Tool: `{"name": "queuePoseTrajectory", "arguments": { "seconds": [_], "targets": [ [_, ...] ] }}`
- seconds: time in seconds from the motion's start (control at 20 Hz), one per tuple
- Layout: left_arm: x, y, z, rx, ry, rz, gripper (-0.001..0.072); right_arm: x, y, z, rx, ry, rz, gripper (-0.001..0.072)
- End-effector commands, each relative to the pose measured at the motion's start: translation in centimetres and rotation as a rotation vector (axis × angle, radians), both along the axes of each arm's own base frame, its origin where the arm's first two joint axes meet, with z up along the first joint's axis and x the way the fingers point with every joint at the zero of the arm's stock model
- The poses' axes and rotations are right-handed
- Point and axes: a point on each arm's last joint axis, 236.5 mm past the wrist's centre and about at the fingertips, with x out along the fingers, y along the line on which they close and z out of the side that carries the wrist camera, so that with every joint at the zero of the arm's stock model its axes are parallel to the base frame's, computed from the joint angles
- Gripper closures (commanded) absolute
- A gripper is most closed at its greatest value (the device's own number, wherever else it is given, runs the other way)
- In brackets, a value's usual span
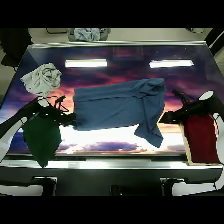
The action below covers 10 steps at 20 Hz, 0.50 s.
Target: Fold the shirts.
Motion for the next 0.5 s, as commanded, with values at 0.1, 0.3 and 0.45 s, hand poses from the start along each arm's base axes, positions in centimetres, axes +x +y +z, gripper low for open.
{"name": "queuePoseTrajectory", "arguments": {
  "seconds": [0.1, 0.3, 0.45],
  "targets": [
    [0.4, 0.1, 0.5, 0.006, -0.026, 0.004, 0.0678, 2.6, 0.6, -2.2, 0.021, -0.082, -0.156, 0.0142],
    [0.4, 0.1, 0.7, 0.006, -0.03, 0.004, 0.0678, 4.0, 1.1, -2.7, 0.049, -0.098, -0.221, 0.0158],
    [0.7, 0.3, 0.8, 0.006, -0.048, -0.019, 0.0678, 4.4, 2.6, -4.1, 0.036, -0.096, -0.192, 0.0328]
  ]
}}
